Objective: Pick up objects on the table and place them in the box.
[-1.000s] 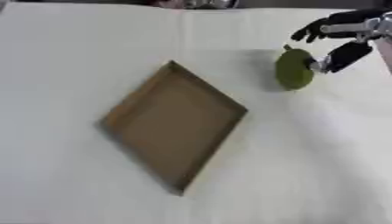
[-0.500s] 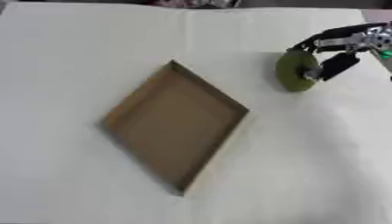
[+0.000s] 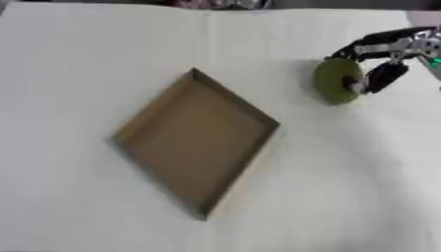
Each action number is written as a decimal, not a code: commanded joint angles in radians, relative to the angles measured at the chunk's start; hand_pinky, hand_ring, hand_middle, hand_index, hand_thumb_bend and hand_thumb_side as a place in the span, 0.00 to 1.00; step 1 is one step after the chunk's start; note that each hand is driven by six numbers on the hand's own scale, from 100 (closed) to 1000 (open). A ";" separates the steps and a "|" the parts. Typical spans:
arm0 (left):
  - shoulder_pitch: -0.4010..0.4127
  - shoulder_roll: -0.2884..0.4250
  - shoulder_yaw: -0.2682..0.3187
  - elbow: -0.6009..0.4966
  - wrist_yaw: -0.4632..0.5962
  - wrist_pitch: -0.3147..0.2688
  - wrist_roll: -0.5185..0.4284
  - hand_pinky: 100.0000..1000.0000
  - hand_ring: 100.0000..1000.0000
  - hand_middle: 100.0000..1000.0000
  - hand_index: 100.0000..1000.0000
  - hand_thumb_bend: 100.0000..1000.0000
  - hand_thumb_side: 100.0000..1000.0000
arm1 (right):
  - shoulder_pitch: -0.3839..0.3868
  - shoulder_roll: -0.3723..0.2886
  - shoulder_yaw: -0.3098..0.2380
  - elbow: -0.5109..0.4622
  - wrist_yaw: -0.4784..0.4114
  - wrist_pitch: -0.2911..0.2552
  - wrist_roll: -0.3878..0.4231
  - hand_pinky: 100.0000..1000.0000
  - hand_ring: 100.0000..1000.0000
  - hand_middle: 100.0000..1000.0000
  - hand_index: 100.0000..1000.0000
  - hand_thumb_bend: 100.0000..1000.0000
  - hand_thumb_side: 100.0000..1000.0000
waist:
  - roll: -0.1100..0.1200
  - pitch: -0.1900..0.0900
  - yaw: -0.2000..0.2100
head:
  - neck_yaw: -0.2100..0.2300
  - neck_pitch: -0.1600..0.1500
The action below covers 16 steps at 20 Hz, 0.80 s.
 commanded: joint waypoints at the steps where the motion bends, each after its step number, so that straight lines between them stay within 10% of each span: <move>1: -0.007 0.015 0.011 -0.019 0.003 0.002 -0.002 0.66 0.67 0.62 0.80 0.00 0.58 | 0.011 -0.041 -0.016 -0.065 -0.030 0.025 -0.090 0.79 0.71 0.60 0.69 0.00 0.03 | 0.001 -0.017 -0.002 | 0.004 -0.012; 16: -0.008 0.015 0.015 -0.019 0.003 0.005 0.000 0.66 0.67 0.62 0.80 0.00 0.58 | 0.060 -0.075 -0.079 -0.374 -0.060 0.119 -0.397 0.72 0.50 0.36 0.46 0.00 0.00 | -0.003 -0.020 -0.007 | 0.009 -0.009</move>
